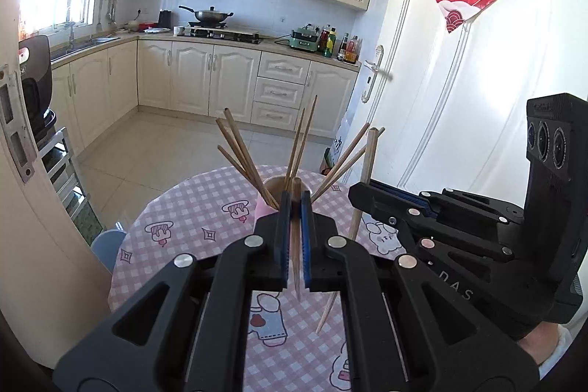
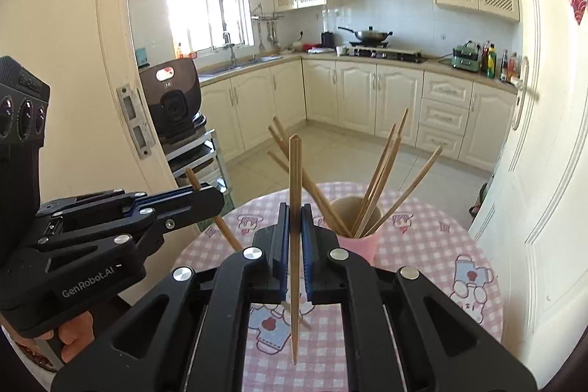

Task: Organize utensils
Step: 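Raise both held chopsticks upright over the pink cup with both tools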

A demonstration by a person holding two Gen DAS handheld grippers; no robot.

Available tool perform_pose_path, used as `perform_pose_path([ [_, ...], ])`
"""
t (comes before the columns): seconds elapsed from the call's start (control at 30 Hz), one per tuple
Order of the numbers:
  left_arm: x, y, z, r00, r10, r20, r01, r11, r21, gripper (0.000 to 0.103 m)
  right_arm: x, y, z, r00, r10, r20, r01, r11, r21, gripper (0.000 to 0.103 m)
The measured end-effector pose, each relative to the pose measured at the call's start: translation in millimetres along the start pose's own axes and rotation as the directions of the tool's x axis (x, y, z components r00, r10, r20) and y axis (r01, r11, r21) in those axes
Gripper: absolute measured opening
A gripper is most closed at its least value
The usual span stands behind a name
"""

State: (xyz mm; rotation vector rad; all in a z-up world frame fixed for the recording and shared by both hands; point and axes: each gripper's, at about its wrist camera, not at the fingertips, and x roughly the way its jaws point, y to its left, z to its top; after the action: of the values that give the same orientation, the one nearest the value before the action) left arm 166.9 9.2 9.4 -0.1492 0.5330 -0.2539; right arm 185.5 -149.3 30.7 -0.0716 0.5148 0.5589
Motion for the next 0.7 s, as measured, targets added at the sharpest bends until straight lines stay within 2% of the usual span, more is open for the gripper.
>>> perform_pose_path([
  [0.27,-1,-12,25,0.998,0.001,0.061,-0.003,1.000,0.025,0.005,-17,-8,20,0.985,-0.086,0.152,0.087,0.996,0.001,0.005],
  [0.5,3,-21,57,0.990,0.032,0.134,-0.040,0.998,0.054,0.005,-16,-19,37,0.948,-0.122,0.294,0.117,0.993,0.032,0.005],
  [0.7,11,-12,79,0.981,0.042,0.189,-0.047,0.999,0.020,0.005,0,-32,44,0.922,-0.135,0.363,0.122,0.991,0.059,0.005],
])
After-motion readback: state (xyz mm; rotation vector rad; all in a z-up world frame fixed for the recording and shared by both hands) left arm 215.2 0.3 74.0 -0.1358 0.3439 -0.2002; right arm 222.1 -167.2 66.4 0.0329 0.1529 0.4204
